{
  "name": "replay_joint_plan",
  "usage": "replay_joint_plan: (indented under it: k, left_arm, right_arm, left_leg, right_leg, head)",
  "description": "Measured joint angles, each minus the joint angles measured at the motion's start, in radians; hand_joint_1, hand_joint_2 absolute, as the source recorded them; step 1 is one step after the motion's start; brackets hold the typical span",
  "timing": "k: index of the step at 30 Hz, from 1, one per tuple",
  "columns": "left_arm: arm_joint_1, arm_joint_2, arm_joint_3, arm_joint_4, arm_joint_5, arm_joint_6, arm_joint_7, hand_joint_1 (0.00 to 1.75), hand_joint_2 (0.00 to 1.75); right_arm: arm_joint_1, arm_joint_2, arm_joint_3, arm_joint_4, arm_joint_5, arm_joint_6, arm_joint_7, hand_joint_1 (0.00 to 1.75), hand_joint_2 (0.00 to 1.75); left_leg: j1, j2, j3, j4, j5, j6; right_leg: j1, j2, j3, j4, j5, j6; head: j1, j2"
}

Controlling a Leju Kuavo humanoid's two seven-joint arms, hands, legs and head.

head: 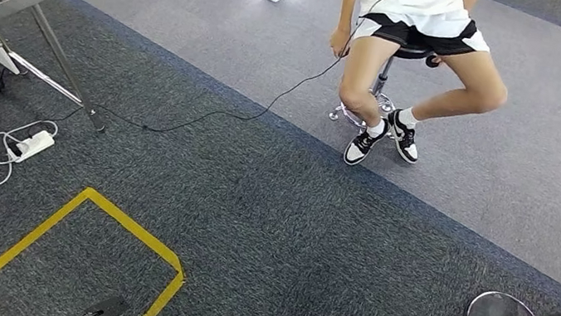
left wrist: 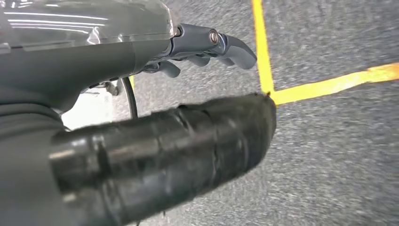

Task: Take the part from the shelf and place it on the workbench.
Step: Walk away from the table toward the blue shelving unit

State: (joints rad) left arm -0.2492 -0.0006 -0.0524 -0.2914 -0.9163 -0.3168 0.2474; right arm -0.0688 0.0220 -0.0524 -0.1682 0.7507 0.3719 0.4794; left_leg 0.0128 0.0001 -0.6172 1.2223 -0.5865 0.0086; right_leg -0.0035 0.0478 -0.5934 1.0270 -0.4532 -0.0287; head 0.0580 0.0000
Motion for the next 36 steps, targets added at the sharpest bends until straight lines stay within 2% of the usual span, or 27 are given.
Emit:
replay_joint_plan:
  k: [2, 4, 6, 7, 8, 9, 11, 12, 13, 14, 15, 16, 18, 19, 21, 22, 24, 26, 27, 28, 29, 30, 32, 33, 35, 36]
  left_arm:
    - [-0.001, -0.006, 0.009, 0.000, 0.010, 0.004, 0.007, 0.00, 0.00]
    - [-0.001, -0.013, 0.017, 0.000, 0.021, 0.010, 0.015, 0.00, 0.00]
    - [-0.002, -0.022, 0.025, 0.000, 0.032, 0.016, 0.022, 0.00, 0.00]
    - [-0.003, -0.028, 0.029, -0.001, 0.035, 0.018, 0.023, 0.00, 0.00]
    - [-0.003, -0.032, 0.033, -0.001, 0.038, 0.019, 0.024, 0.00, 0.44]
    - [-0.003, -0.036, 0.036, -0.001, 0.040, 0.019, 0.025, 0.00, 0.87]
    - [0.000, -0.038, 0.041, -0.001, 0.042, 0.019, 0.025, 0.00, 1.75]
    - [0.002, -0.038, 0.043, -0.001, 0.042, 0.018, 0.026, 0.00, 1.75]
    - [0.003, -0.039, 0.044, -0.001, 0.042, 0.017, 0.026, 0.00, 1.75]
    - [0.003, -0.040, 0.045, -0.001, 0.041, 0.016, 0.026, 0.00, 1.75]
    - [0.003, -0.041, 0.045, -0.001, 0.039, 0.014, 0.026, 0.00, 1.75]
    - [0.002, -0.043, 0.045, -0.001, 0.038, 0.014, 0.026, 0.00, 1.75]
    - [0.000, -0.045, 0.045, -0.001, 0.036, 0.012, 0.026, 0.00, 1.75]
    - [-0.001, -0.046, 0.045, -0.001, 0.035, 0.011, 0.024, 0.00, 1.75]
    - [-0.003, -0.047, 0.045, -0.001, 0.029, 0.006, 0.019, 0.00, 1.75]
    - [-0.004, -0.047, 0.045, -0.002, 0.025, 0.004, 0.016, 0.00, 1.75]
    - [-0.004, -0.047, 0.044, -0.002, 0.016, 0.000, 0.008, 0.00, 1.75]
    - [0.001, -0.045, 0.044, -0.003, 0.009, -0.002, 0.003, 0.00, 1.75]
    - [0.004, -0.044, 0.044, -0.002, 0.007, -0.003, 0.001, 0.00, 1.75]
    - [0.007, -0.043, 0.044, -0.002, 0.006, -0.003, 0.001, 0.00, 1.75]
    - [0.008, -0.042, 0.043, -0.002, 0.005, -0.003, 0.001, 0.00, 1.75]
    - [0.009, -0.041, 0.043, -0.002, 0.005, -0.002, 0.001, 0.00, 1.75]
    - [0.007, -0.039, 0.043, -0.003, 0.005, -0.002, 0.000, 0.00, 1.75]
    - [0.007, -0.038, 0.043, -0.003, 0.005, -0.002, 0.000, 0.00, 1.75]
    - [0.006, -0.035, 0.043, -0.003, 0.004, -0.002, -0.001, 0.00, 0.87]
    - [0.006, -0.035, 0.043, -0.003, 0.003, -0.002, -0.002, 0.00, 0.44]
  right_arm:
    - [-0.002, 0.001, 0.008, 0.000, 0.008, 0.005, -0.003, 0.00, 0.00]
    - [-0.003, 0.002, 0.013, 0.000, 0.011, 0.004, -0.003, 0.00, 0.00]
    - [-0.001, 0.002, 0.014, 0.000, 0.006, 0.001, 0.000, 0.00, 0.00]
    - [0.002, 0.001, 0.014, 0.000, 0.003, -0.001, 0.002, 0.00, 0.00]
    - [0.003, 0.001, 0.014, 0.001, 0.001, -0.003, 0.003, 0.00, 0.00]
    - [0.002, 0.001, 0.014, 0.001, 0.000, -0.004, 0.003, 0.00, 0.00]
    - [0.001, 0.001, 0.014, 0.001, 0.000, -0.003, 0.005, 0.00, 0.00]
    - [0.000, 0.001, 0.014, 0.001, 0.001, -0.001, 0.005, 0.00, 0.00]
    - [0.000, 0.001, 0.014, 0.001, 0.003, 0.002, 0.005, 0.00, 0.00]
    - [0.001, 0.001, 0.014, 0.001, 0.005, 0.005, 0.007, 0.00, 0.00]
    - [0.001, 0.001, 0.014, 0.001, 0.008, 0.007, 0.009, 0.00, 0.00]
    - [0.001, 0.001, 0.014, 0.001, 0.010, 0.008, 0.012, 0.00, 0.00]
    - [-0.001, 0.001, 0.014, 0.001, 0.012, 0.008, 0.016, 0.00, 0.00]
    - [-0.002, 0.001, 0.014, 0.001, 0.011, 0.009, 0.017, 0.00, 0.00]
    - [0.000, 0.001, 0.013, 0.001, 0.004, 0.012, 0.019, 0.00, 0.00]
    - [0.001, 0.001, 0.013, 0.001, -0.001, 0.013, 0.019, 0.00, 0.00]
    - [0.002, 0.001, 0.012, 0.001, -0.012, 0.013, 0.020, 0.00, 0.00]
    - [0.001, 0.002, 0.011, 0.001, -0.019, 0.012, 0.020, 0.00, 0.00]
    - [0.001, 0.002, 0.010, 0.001, -0.021, 0.012, 0.020, 0.00, 0.00]
    - [0.001, 0.002, 0.009, 0.001, -0.021, 0.011, 0.020, 0.00, 0.00]
    - [0.001, 0.002, 0.008, 0.001, -0.022, 0.011, 0.020, 0.00, 0.00]
    - [0.002, 0.002, 0.007, 0.001, -0.022, 0.012, 0.020, 0.00, 0.00]
    - [0.002, 0.004, 0.005, 0.001, -0.023, 0.012, 0.020, 0.00, 0.00]
    - [0.002, 0.005, 0.005, 0.001, -0.023, 0.012, 0.020, 0.00, 0.00]
    - [0.002, 0.007, 0.004, 0.001, -0.024, 0.012, 0.020, 0.00, 0.00]
    - [0.003, 0.007, 0.003, 0.001, -0.025, 0.011, 0.021, 0.00, 0.00]
  left_leg:
    - [0.003, -0.034, 0.060, -0.126, 0.051, 0.004]
    - [0.001, -0.058, 0.084, -0.181, 0.062, 0.009]
    - [0.000, -0.045, 0.084, -0.185, 0.068, 0.017]
    - [0.002, -0.036, 0.084, -0.190, 0.074, 0.023]
    - [0.004, -0.026, 0.084, -0.196, 0.081, 0.030]
    - [0.006, -0.014, 0.083, -0.202, 0.087, 0.036]
    - [0.003, 0.009, 0.079, -0.204, 0.092, 0.043]
    - [0.001, 0.021, 0.076, -0.204, 0.092, 0.044]
    - [0.001, 0.032, 0.074, -0.204, 0.093, 0.044]
    - [0.001, 0.042, 0.073, -0.204, 0.093, 0.043]
    - [0.001, 0.052, 0.073, -0.204, 0.093, 0.042]
    - [0.001, 0.060, 0.075, -0.204, 0.093, 0.040]
    - [-0.003, 0.075, 0.075, -0.202, 0.091, 0.031]
    - [-0.005, 0.081, 0.075, -0.202, 0.090, 0.024]
    - [-0.005, 0.095, 0.077, -0.203, 0.091, 0.011]
    - [-0.003, 0.093, 0.076, -0.201, 0.087, 0.004]
    - [0.001, 0.062, 0.059, -0.159, 0.053, -0.004]
    - [0.002, 0.021, 0.006, -0.042, -0.014, -0.005]
    - [0.002, 0.013, -0.024, 0.023, -0.041, -0.004]
    - [0.002, 0.008, -0.044, 0.067, -0.053, -0.003]
    - [0.002, 0.006, -0.048, 0.075, -0.044, 0.000]
    - [0.001, 0.003, -0.034, 0.044, -0.016, 0.004]
    - [-0.001, -0.022, 0.026, -0.084, 0.053, 0.015]
    - [-0.002, -0.037, 0.052, -0.141, 0.074, 0.018]
    - [-0.006, -0.055, 0.072, -0.189, 0.082, 0.022]
    - [-0.007, -0.049, 0.074, -0.194, 0.084, 0.023]
  right_leg:
    - [0.000, 0.021, -0.011, 0.015, -0.001, 0.004]
    - [-0.001, 0.041, -0.023, 0.024, 0.003, 0.017]
    - [-0.003, 0.059, -0.031, 0.021, 0.012, 0.032]
    - [-0.002, 0.054, -0.034, 0.024, 0.011, 0.037]
    - [-0.001, 0.038, -0.042, 0.038, -0.001, 0.042]
    - [-0.001, 0.016, -0.058, 0.073, -0.025, 0.045]
    - [-0.005, -0.026, -0.108, 0.189, -0.093, 0.051]
    - [-0.009, -0.034, -0.131, 0.246, -0.118, 0.055]
    - [-0.012, -0.038, -0.140, 0.276, -0.124, 0.058]
    - [-0.016, -0.042, -0.130, 0.268, -0.112, 0.060]
    - [-0.018, -0.048, -0.102, 0.225, -0.086, 0.061]
    - [-0.020, -0.062, -0.060, 0.155, -0.056, 0.061]
    - [-0.014, -0.090, 0.000, 0.041, -0.023, 0.056]
    - [-0.009, -0.097, 0.011, 0.015, -0.019, 0.052]
    - [-0.003, -0.084, 0.007, 0.008, -0.018, 0.040]
    - [-0.004, -0.077, 0.006, 0.004, -0.015, 0.033]
    - [-0.007, -0.064, 0.007, -0.005, -0.007, 0.017]
    - [-0.005, -0.048, 0.004, -0.006, -0.003, 0.007]
    - [-0.002, -0.038, 0.002, -0.006, -0.002, 0.004]
    - [0.001, -0.027, 0.000, -0.004, -0.002, 0.003]
    - [0.004, -0.016, 0.000, -0.002, -0.001, 0.002]
    - [0.006, -0.005, -0.001, 0.000, -0.001, 0.002]
    - [0.009, 0.015, -0.001, 0.005, -0.002, 0.003]
    - [0.010, 0.025, -0.004, 0.008, -0.001, 0.005]
    - [0.007, 0.042, -0.012, 0.011, 0.002, 0.013]
    - [0.004, 0.050, -0.016, 0.010, 0.005, 0.019]
  head:
    - [0.000, 0.000]
    - [0.000, 0.000]
    - [0.000, 0.000]
    - [0.000, 0.000]
    - [0.002, 0.000]
    - [0.003, 0.000]
    - [0.005, 0.000]
    - [0.005, 0.000]
    - [0.005, 0.000]
    - [0.005, 0.000]
    - [0.005, 0.000]
    - [0.005, 0.000]
    - [0.005, 0.000]
    - [0.004, 0.000]
    - [0.004, 0.000]
    - [0.004, 0.000]
    - [0.004, 0.000]
    - [0.004, 0.000]
    - [0.004, 0.000]
    - [0.004, 0.000]
    - [0.004, 0.000]
    - [0.004, 0.000]
    - [0.004, 0.000]
    - [0.004, 0.000]
    - [0.004, 0.000]
    - [0.004, 0.000]
